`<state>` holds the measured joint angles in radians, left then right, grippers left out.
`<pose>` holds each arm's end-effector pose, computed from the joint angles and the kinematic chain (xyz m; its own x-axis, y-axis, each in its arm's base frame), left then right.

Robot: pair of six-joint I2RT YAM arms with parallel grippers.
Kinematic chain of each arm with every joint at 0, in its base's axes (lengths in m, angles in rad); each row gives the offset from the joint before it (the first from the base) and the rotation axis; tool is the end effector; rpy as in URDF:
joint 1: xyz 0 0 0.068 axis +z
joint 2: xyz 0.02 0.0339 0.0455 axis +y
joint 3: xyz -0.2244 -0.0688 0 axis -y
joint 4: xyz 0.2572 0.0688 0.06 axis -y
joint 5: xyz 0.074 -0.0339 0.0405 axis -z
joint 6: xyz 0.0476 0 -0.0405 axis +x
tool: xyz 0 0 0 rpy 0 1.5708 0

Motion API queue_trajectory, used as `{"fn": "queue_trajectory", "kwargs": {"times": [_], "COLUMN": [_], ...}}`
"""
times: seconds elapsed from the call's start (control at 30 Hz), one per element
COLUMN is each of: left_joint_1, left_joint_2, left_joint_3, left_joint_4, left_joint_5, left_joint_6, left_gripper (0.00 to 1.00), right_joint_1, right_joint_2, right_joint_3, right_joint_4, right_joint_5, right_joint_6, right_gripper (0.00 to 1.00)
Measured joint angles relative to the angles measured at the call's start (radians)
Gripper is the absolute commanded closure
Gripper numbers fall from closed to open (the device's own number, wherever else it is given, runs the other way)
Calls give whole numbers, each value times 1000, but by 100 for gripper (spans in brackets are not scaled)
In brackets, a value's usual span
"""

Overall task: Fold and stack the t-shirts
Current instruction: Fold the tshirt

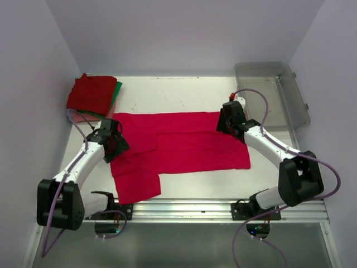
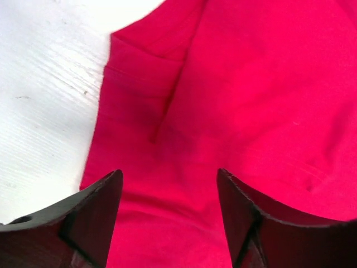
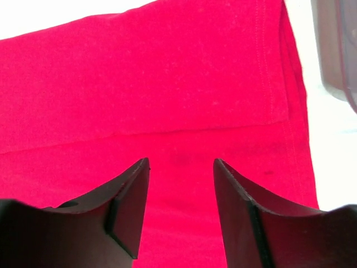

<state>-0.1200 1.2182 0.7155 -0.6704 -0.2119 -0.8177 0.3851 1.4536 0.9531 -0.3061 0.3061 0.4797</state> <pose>0.2429 -0.0192 0.1416 -0.6524 -0.6398 -0.4063 -0.6431 0.7510 -0.1500 0.3120 0.1110 0.1794 -0.6697 0.2034 -0.7143 0.1625 0.9786 0.1264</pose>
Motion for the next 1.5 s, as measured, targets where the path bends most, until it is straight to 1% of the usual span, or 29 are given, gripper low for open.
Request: {"fn": "queue_trajectory", "kwargs": {"times": [0.03, 0.07, 0.1, 0.13, 0.17, 0.2, 0.23, 0.3, 0.33, 0.37, 0.47, 0.57, 0.67, 0.8, 0.87, 0.97, 1.03, 1.13, 1.2, 1.33, 1.5], "left_joint_1": [-1, -6, -13, -25, -43, -70, -107, -202, -237, -278, -357, -435, -489, -513, -516, -529, -550, -596, -649, -741, -780], "left_joint_2": [-21, -54, -90, -129, -170, -210, -245, -307, -325, -342, -350, -290, -173, -7, 71, 164, 199, 226, 254, 282, 294], "left_joint_3": [2, 5, 11, 15, 16, 16, 15, 1, -10, -25, -58, -30, 78, 230, 266, 279, 291, 298, 297, 271, 206], "left_joint_4": [-5, -13, -26, -43, -58, -75, -94, -130, -141, -157, -228, -321, -411, -447, -455, -480, -502, -534, -554, -543, -505], "left_joint_5": [9, 19, 32, 46, 67, 83, 103, 156, 181, 206, 265, 261, 215, 143, 129, 129, 128, 134, 142, 195, 264], "left_joint_6": [3, 12, 18, 22, 24, 19, 12, -10, -16, -28, -35, -30, 7, 114, 168, 231, 254, 267, 269, 272, 275], "left_gripper": [17, 16, 11, 3, 2, 2, 5, 6, 9, 10, 9, 10, 10, 12, 17, 19, 20, 21, 21, 21, 21], "right_joint_1": [0, 0, 0, 0, 0, 0, 1, 3, 7, 11, 36, 61, 67, 69, 69, 70, 72, 73, 73, 73, 73], "right_joint_2": [-10, -24, -41, -61, -85, -111, -142, -199, -227, -250, -292, -314, -332, -338, -338, -349, -362, -385, -402, -411, -411], "right_joint_3": [0, -2, -3, -9, -15, -26, -43, -76, -97, -116, -158, -177, -180, -181, -181, -189, -196, -206, -212, -227, -238], "right_joint_4": [-6, -12, -21, -26, -37, -43, -53, -71, -80, -94, -138, -178, -190, -188, -188, -187, -188, -188, -187, -187, -187], "right_joint_5": [0, 1, 2, 1, 0, -2, -5, -10, -13, -18, -37, -47, -63, -75, -85, -90, -90, -89, -89, -89, -87], "right_joint_6": [-1, -1, -1, -1, 0, 3, 7, 17, 24, 30, 48, 60, 67, 71, 71, 71, 70, 70, 70, 70, 70], "right_gripper": [44, 44, 44, 44, 44, 44, 44, 44, 44, 44, 44, 44, 44, 44, 44, 44, 43, 44, 43, 44, 44]}}
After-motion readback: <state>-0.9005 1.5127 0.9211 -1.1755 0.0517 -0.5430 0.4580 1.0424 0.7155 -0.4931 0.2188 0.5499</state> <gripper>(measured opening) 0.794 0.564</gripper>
